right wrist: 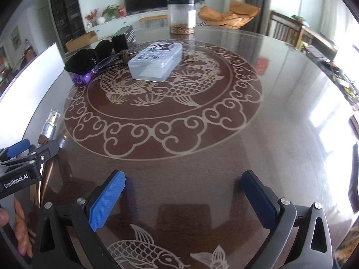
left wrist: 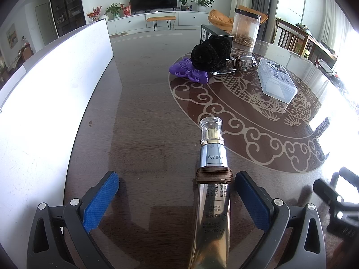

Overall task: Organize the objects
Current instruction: 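Hold the serum tube in the left gripper above the table, then grasp the clear cartoon-print plastic box with the right gripper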

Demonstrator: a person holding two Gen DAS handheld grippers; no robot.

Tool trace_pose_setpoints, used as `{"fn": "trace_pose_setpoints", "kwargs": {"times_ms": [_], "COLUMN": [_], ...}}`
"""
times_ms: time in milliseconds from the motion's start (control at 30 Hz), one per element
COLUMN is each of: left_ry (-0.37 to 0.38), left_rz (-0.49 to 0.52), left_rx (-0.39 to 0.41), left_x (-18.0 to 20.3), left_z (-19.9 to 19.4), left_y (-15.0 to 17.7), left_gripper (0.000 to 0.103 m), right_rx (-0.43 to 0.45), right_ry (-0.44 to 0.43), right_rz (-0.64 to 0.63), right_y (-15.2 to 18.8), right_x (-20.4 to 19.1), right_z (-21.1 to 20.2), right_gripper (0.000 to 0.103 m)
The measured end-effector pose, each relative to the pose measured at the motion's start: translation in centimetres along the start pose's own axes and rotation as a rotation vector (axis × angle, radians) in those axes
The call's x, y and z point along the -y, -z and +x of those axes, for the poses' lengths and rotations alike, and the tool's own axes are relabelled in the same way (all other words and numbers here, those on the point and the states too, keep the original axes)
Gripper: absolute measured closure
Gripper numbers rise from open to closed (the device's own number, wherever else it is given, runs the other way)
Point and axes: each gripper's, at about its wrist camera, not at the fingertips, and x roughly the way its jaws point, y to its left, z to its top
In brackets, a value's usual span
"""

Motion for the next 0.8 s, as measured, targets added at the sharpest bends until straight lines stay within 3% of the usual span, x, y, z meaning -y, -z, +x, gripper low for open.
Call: {"fn": "trace_pose_setpoints", "kwargs": {"times_ms": [67, 233, 400, 533, 567, 633, 667, 800], "left_ry": [0.000, 0.000, 0.000, 0.000, 0.000, 0.000, 0.000, 0.000], "left_rz": [0.000, 0.000, 0.000, -0.001, -0.001, -0.001, -0.001, -0.002], "left_rx": [0.000, 0.000, 0.000, 0.000, 0.000, 0.000, 0.000, 0.000], "left_x": [0.0, 0.0, 0.0, 0.0, 0.0, 0.0, 0.0, 0.0], "left_z": [0.0, 0.0, 0.0, 0.0, 0.0, 0.0, 0.0, 0.0], "left_y": [0.0, 0.0, 0.0, 0.0, 0.0, 0.0, 0.0, 0.0], "left_gripper": [0.000, 0.000, 0.000, 0.000, 0.000, 0.000, 0.000, 0.000], "right_rx": [-0.010, 0.052, -0.052, -0.113, -0.116, -0.082, -0.066, -0.049], "right_ry": [-0.065, -0.097, -0.125, -0.053, -0.040, -0.022, -0.022, -0.054], "right_rz": [0.013, 0.011, 0.056, 0.036, 0.022, -0.002, -0.012, -0.024], "right_y": [-1.5, -9.1, -15.4, -16.7, -16.6, -16.2, -16.0, -13.5], "right_x": [0.4, -1.1, -4.1, -5.5, -5.6, -5.7, -5.6, -5.4], "right_z": [0.3, 0.5, 5.8, 9.7, 10.2, 10.0, 9.6, 7.5], "right_gripper": [0.000, 0.000, 0.000, 0.000, 0.003, 0.037, 0.042, 0.042]}}
